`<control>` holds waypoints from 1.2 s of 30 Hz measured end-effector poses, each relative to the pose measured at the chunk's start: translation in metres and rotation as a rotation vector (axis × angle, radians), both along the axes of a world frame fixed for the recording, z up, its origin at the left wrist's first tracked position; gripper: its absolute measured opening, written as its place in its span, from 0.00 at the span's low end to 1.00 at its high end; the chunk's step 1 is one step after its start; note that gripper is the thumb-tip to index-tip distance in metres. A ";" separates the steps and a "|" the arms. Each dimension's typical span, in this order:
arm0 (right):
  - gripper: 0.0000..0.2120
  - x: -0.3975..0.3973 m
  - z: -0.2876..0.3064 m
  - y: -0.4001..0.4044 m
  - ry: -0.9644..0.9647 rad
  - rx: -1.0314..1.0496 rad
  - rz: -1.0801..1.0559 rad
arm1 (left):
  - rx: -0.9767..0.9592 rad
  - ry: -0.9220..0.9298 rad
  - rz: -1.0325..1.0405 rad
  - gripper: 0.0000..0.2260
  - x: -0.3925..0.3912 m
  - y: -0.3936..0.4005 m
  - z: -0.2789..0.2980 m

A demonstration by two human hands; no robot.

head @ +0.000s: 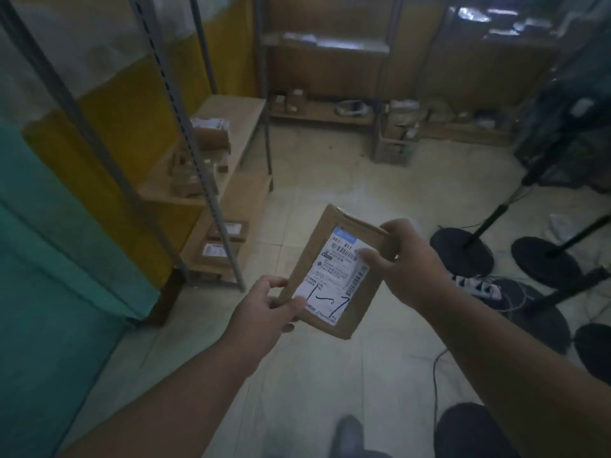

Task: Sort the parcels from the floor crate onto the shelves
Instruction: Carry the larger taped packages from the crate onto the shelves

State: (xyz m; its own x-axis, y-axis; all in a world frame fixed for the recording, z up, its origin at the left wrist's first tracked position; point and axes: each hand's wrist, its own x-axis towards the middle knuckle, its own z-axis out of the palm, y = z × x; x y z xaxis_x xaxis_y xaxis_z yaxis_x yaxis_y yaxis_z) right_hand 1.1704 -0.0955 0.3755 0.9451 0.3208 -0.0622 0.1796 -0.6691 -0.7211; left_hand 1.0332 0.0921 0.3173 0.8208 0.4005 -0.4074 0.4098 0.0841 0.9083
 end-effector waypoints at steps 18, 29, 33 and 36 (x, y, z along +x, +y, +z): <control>0.22 0.424 -0.004 0.112 -0.059 -0.047 0.338 | 0.025 -0.022 0.128 0.13 0.371 0.063 -0.010; 0.24 0.649 0.008 0.208 -0.183 -0.173 0.294 | 0.090 -0.061 0.093 0.12 0.605 0.173 -0.010; 0.23 0.724 0.003 0.259 -0.189 -0.211 0.399 | 0.083 -0.041 0.233 0.11 0.672 0.208 -0.021; 0.23 0.779 -0.005 0.312 -0.166 -0.198 0.544 | 0.087 -0.021 0.390 0.10 0.712 0.230 -0.034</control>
